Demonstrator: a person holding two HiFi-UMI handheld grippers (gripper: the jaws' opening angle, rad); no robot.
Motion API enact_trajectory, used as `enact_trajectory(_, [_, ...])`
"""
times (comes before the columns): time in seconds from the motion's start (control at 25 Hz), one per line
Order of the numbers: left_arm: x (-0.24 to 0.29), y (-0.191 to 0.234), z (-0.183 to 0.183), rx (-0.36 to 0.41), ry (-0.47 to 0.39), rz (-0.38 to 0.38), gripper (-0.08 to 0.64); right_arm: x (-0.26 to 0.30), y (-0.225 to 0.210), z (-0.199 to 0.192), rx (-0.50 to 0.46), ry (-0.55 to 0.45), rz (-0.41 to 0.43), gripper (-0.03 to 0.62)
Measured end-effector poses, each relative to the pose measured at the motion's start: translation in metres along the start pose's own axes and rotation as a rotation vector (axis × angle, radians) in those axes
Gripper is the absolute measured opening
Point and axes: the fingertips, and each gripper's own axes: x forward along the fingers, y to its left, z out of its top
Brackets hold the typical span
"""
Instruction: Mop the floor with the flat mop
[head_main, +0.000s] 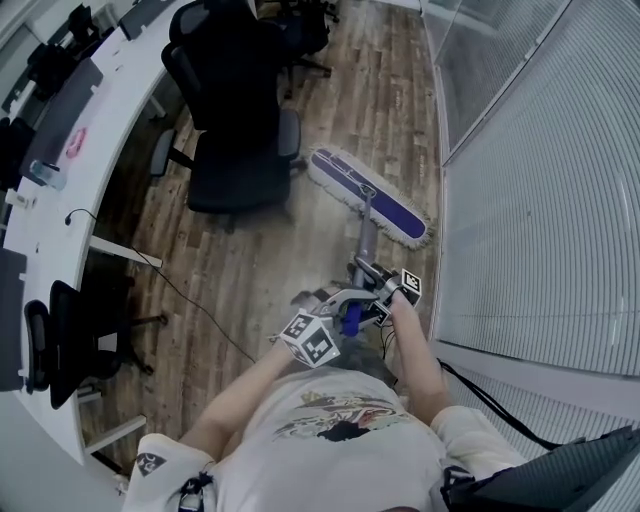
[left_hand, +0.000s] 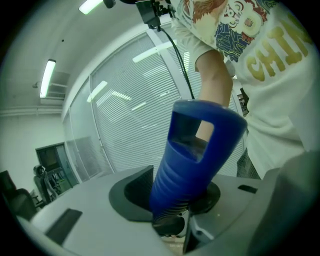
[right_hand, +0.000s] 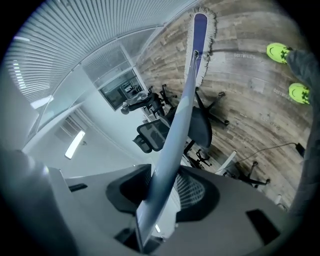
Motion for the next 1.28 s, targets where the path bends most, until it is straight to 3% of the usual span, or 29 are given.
enact_trajectory(0.2, [-0.005, 0.017, -0.008, 0.005, -0.017, -0.001, 0.109, 0.018, 0.003, 0.006, -0.007, 0.016, 0.011, 0.137])
enact_trajectory(0.36, [0.015, 0.069, -0.006, -0.010, -0.030, -0.012, 0.109, 0.044, 0.041, 0.033, 0.004, 0.038, -0.011, 0.138])
enact_trajectory(0.56, [0.018, 0.054, -0.016, -0.006, -0.047, -0.014, 0.109, 0.038, 0.027, 0.038, -0.020, 0.066, -0.007, 0.138])
enact_trajectory(0.72, [0.036, 0.080, -0.034, 0.002, -0.036, -0.021, 0.110, 0.055, 0.039, 0.070, -0.023, 0.061, 0.007, 0.138])
enact_trajectory(0.92, [0.079, 0.146, -0.048, -0.016, -0.025, -0.016, 0.114, 0.087, 0.080, 0.128, -0.017, 0.100, -0.010, 0.138])
enact_trajectory(1.28, [0.163, 0.319, -0.049, -0.095, -0.087, 0.089, 0.114, 0.161, 0.199, 0.238, -0.064, 0.216, -0.059, 0.150])
